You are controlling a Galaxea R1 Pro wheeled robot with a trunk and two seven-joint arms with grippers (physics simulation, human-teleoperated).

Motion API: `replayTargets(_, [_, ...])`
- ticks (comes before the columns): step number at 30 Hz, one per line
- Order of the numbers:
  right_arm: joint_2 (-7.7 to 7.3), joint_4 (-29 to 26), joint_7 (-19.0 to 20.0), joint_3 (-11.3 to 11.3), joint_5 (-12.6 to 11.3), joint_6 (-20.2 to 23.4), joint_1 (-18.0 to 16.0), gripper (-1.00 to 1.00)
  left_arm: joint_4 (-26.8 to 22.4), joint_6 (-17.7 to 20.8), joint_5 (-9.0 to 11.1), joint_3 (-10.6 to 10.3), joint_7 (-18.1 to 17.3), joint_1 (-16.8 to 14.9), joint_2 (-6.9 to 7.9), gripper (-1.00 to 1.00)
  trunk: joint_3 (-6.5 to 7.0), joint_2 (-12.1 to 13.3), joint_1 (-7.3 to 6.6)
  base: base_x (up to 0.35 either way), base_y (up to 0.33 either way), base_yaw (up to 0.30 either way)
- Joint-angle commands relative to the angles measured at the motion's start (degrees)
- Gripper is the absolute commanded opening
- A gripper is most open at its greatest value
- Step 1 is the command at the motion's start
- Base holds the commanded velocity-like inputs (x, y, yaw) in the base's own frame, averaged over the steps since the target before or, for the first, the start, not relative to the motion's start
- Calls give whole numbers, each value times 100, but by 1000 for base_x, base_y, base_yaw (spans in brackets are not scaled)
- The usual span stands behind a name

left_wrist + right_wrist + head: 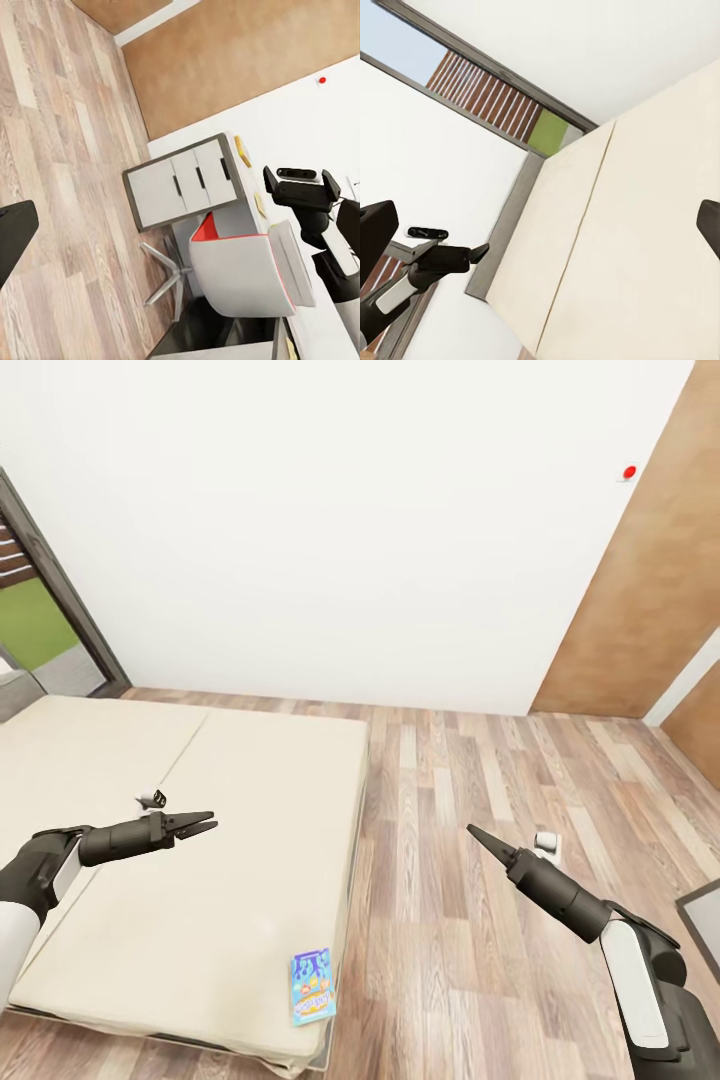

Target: Put all the toys in the child's room - the three board games (two on the bed and one on the table), the two jigsaw puzzles on the table, and the tennis ball on the table - inside the toy box on the table in the child's room.

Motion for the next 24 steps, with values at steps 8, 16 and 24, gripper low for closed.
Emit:
replayTargets(8, [0, -1, 7, -5, -18, 33, -4, 100, 0, 62, -4, 0, -23, -4, 1, 100, 66, -10, 3, 0, 0, 0])
replayTargets(16, [0, -1, 7, -5, -21, 31, -4, 100, -2, 62, -4, 0, -23, -4, 1, 100, 142, -10, 3, 0, 0, 0])
replayTargets(24, [0, -1, 7, -5, -19, 32, -4, 100, -2, 62, -6, 0, -23, -5, 1, 100, 217, -10, 3, 0, 0, 0])
